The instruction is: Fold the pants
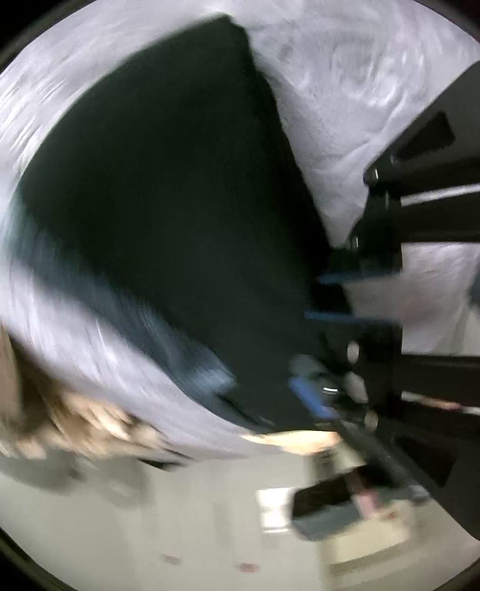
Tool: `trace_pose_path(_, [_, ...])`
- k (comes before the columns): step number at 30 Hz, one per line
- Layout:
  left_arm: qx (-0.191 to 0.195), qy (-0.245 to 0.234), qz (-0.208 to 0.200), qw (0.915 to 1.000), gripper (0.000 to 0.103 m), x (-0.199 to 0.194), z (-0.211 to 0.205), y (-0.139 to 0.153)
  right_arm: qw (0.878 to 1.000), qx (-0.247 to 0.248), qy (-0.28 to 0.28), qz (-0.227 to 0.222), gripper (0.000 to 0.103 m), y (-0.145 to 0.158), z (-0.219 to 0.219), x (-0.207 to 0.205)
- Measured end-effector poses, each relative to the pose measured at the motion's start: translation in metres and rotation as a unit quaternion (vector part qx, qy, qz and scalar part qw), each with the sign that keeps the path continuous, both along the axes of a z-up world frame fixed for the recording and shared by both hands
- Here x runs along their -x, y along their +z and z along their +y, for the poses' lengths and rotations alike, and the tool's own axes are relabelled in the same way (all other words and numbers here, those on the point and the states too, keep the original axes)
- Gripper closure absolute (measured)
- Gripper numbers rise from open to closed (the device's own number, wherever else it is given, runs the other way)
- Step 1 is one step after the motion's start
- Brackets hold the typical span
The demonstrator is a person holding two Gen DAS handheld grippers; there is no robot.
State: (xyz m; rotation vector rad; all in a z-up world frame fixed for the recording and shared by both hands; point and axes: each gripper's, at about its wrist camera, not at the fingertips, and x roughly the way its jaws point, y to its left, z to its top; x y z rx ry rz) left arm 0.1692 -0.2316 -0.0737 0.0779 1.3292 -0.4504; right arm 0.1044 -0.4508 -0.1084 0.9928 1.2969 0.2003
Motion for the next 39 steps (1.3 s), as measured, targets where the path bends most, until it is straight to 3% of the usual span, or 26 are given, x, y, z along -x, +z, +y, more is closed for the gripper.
trace_pose_path(3, [0.007, -0.003, -0.017, 0.9998, 0.032, -0.008, -0.003, 0.018, 0.995, 0.042, 0.027, -0.086, 0.039, 0.050, -0.027, -0.004])
trace_pose_path(4, [0.010, -0.006, -0.022, 0.9997, 0.032, -0.012, -0.011, 0.023, 0.992, 0.065, 0.012, -0.107, 0.038, 0.060, -0.044, -0.007])
trace_pose_path(6, [0.019, -0.013, -0.025, 0.9994, 0.032, -0.022, -0.029, 0.027, 0.989, 0.090, -0.025, -0.118, 0.038, 0.064, -0.078, -0.014])
trace_pose_path(9, [0.025, -0.024, -0.025, 0.9991, 0.032, -0.034, -0.058, 0.026, 0.989, 0.096, -0.065, -0.087, 0.038, 0.039, -0.120, -0.033])
trace_pose_path(13, [0.034, -0.035, -0.012, 0.9987, 0.032, -0.042, -0.091, 0.010, 0.996, 0.021, -0.069, -0.047, 0.048, -0.018, -0.147, -0.053])
trace_pose_path(16, [0.016, -0.037, 0.001, 0.9992, 0.032, -0.043, -0.100, -0.009, 0.995, -0.055, -0.075, -0.029, 0.062, -0.052, -0.146, -0.060])
trace_pose_path(17, [0.007, -0.034, 0.005, 0.9994, 0.032, -0.043, -0.099, -0.014, 0.995, -0.057, -0.082, -0.015, 0.064, -0.057, -0.146, -0.062])
trace_pose_path(21, [0.003, -0.030, 0.007, 0.9995, 0.032, -0.040, -0.088, -0.019, 0.997, -0.036, -0.052, -0.035, 0.070, -0.022, -0.129, -0.069])
trace_pose_path(24, [-0.007, -0.040, 0.001, 0.9992, 0.032, -0.035, -0.091, -0.023, 0.998, 0.037, -0.013, -0.042, 0.070, -0.001, -0.111, -0.073])
trace_pose_path(26, [-0.016, -0.049, -0.005, 0.9987, 0.032, -0.031, -0.096, -0.027, 0.989, 0.141, 0.023, -0.021, 0.070, -0.004, -0.096, -0.083])
trace_pose_path(30, [-0.012, -0.046, -0.008, 0.9988, 0.032, -0.032, -0.092, -0.032, 0.968, 0.243, 0.053, -0.020, 0.067, -0.014, -0.073, -0.089])
trace_pose_path(31, [-0.008, -0.044, -0.006, 0.9990, 0.032, -0.033, -0.090, -0.031, 0.961, 0.268, 0.059, -0.026, 0.061, -0.010, -0.066, -0.088])
trace_pose_path(33, [-0.004, -0.042, -0.003, 0.9991, 0.032, -0.032, -0.088, -0.029, 0.956, 0.286, 0.062, -0.030, 0.058, -0.002, -0.057, -0.090])
trace_pose_path(37, [-0.007, -0.035, -0.006, 0.9993, 0.032, -0.028, -0.076, -0.024, 0.957, 0.280, 0.033, -0.067, 0.058, 0.037, -0.068, -0.072])
trace_pose_path(39, [-0.029, -0.023, -0.004, 0.9993, 0.032, -0.025, -0.067, -0.028, 0.959, 0.267, 0.029, -0.088, 0.060, 0.049, -0.068, -0.066])
